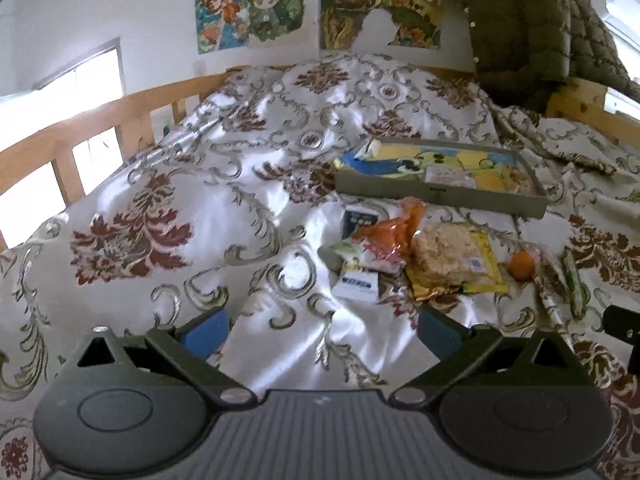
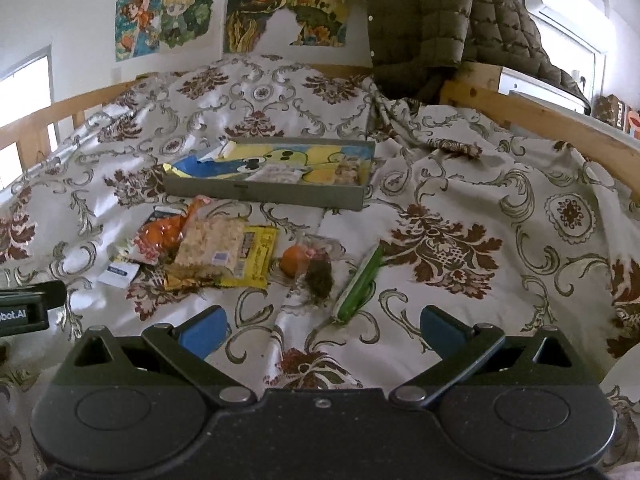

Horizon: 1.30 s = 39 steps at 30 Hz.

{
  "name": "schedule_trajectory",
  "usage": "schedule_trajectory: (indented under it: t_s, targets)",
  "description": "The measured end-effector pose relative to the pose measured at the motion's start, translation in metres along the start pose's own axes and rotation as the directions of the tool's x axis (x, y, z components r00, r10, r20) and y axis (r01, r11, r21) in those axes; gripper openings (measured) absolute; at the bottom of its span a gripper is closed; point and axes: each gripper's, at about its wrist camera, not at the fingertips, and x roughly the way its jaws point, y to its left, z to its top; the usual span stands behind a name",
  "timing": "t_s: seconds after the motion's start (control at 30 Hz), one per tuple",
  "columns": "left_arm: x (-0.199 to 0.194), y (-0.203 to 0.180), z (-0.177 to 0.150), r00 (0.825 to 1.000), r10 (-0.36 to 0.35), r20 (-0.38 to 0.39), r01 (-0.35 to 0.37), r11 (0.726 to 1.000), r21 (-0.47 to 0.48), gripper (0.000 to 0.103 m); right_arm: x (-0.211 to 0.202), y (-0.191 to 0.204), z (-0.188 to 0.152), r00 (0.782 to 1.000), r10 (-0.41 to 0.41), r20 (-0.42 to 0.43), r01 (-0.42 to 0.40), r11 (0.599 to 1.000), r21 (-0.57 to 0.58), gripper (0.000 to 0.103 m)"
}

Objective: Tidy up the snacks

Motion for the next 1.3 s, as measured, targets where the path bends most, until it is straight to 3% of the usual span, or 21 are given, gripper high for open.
schedule_trajectory:
  t_s: [0.43, 0.63, 0.93, 1.3]
  targets:
    - [0.011, -0.024, 0.025, 0.998, -0.047, 0.051, 0.047, 0.999, -0.003, 0.103, 0.016, -0.015, 0.015, 0.999, 0.038, 0.010, -0.038, 0.998, 0.059, 0.102]
    - [0.024, -0.030, 0.035, 0.994, -0.083, 0.067, 0.087, 0.994, -0.068, 0.103, 0.032, -0.026, 0.027, 0.999, 0.040, 0.010, -0.040, 0.998, 0.051, 0.102]
    - [0.051, -0.059, 0.046, 0.992, -0.113, 0.048, 0.113, 0.994, 0.004, 0.103, 0.067, -0.058, 0.047, 0.999, 0.026, 0.048, -0.025, 1.000, -0.018, 0.102]
    - [0.100, -0.099, 0.055, 0.948, -0.311, -0.066, 0.316, 0.945, 0.086, 0.103, 0.116, -0.080, 0.048, 0.998, 0.055, -0.015, -0.056, 0.997, -0.047, 0.102]
